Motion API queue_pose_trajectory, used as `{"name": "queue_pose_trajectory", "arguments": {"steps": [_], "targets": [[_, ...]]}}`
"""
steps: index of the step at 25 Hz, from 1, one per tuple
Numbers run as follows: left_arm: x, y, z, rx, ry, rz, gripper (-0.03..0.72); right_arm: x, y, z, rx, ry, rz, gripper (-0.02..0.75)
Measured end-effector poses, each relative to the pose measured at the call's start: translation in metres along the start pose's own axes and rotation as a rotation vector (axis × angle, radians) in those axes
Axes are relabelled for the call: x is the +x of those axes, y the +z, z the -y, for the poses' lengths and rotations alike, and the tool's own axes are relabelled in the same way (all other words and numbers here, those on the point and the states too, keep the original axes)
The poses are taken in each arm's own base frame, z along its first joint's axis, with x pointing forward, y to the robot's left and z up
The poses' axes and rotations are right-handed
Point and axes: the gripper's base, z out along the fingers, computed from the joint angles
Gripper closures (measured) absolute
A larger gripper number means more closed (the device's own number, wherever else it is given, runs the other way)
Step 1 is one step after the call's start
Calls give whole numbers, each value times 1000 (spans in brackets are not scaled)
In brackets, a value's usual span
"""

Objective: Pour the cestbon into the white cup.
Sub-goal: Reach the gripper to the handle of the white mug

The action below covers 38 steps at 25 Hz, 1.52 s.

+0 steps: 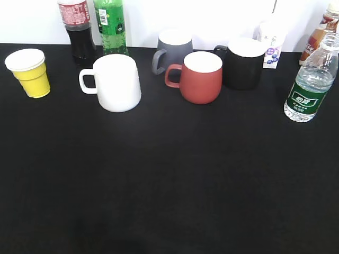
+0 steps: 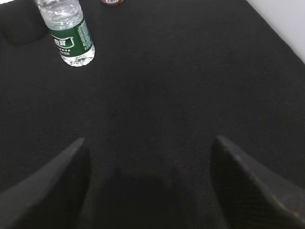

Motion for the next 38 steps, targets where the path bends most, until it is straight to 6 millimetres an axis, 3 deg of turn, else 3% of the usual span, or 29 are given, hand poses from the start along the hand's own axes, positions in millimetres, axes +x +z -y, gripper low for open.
{"name": "queue_pose_trajectory", "arguments": {"steps": [10,12,15,17,19,22,24,27,31,35,38], "targets": [[0,0,0,0,0,0,166,0,0,0,0,0,0,146],[-8,0,1,1,0,11,181,0,0,0,0,0,0,146],[-70,2,4,9,9,167,183,0,0,0,0,0,0,146],[-124,23,9,26,42,305,185,0,0,0,0,0,0,146],[-163,56,12,46,34,431,185,0,0,0,0,0,0,146],[-180,121,30,129,44,457,185,0,0,0,0,0,0,146],[-167,155,56,231,55,489,185,0,0,0,-1,0,0,146],[-117,202,78,291,44,417,186,0,0,0,-2,1,0,146],[-63,254,83,248,42,259,187,0,0,0,-2,1,0,146],[-22,301,88,223,85,204,187,0,0,0,-2,1,0,146],[-5,320,94,260,116,197,193,0,0,0,-2,1,0,146]]}}
